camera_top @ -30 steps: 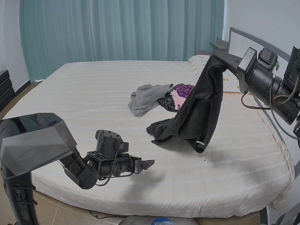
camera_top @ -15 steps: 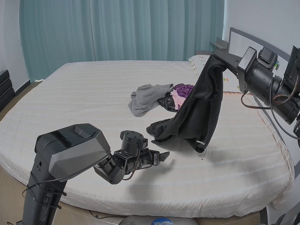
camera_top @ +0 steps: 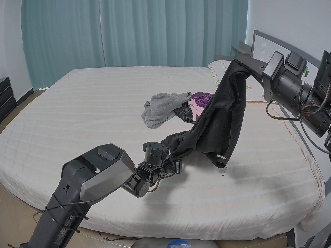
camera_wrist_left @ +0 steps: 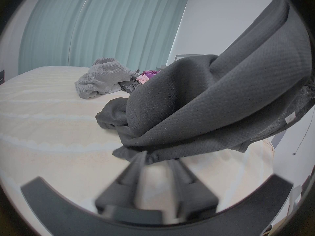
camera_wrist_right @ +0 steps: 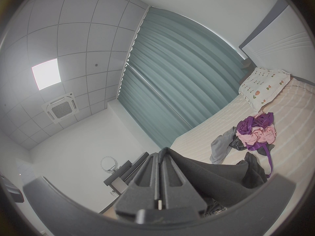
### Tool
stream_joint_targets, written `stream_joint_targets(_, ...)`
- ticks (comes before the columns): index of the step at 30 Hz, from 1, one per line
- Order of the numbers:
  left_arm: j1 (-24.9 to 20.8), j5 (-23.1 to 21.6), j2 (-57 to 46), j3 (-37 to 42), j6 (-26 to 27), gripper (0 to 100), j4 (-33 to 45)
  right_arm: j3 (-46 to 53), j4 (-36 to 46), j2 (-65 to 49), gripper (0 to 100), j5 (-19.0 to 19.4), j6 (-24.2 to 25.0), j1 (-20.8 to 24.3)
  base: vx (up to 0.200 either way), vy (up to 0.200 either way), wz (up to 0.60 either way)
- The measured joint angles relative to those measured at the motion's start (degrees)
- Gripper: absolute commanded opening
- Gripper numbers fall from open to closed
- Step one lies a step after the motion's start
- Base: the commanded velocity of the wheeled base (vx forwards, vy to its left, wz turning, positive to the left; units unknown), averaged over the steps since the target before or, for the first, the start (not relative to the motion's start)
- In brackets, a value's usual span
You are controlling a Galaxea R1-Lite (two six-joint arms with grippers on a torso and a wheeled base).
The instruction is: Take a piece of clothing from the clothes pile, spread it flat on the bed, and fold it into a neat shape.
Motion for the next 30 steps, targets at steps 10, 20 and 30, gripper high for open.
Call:
stream_joint_targets(10,0.27,2.72,2.43,-1.83,-1.06,0,-0.74,0.51,-0.05,0.01,0,0.00,0.01,-0.46,0.000,0.000,0.00)
stream_joint_targets(20,1.01,2.96,-9.69,16.04,-5.72,0,-2.41,1.26,-0.06,2.24,0,0.04,-0.02,-3.68,0.000,0.000,0.00)
stream_joint_targets(30,5.21,2.94,-31.66,26.26,-11.52,0,5.22,-2.13,-1.61,8.69,0,-1.12,-0.02,-10.67,0.000,0.000,0.00)
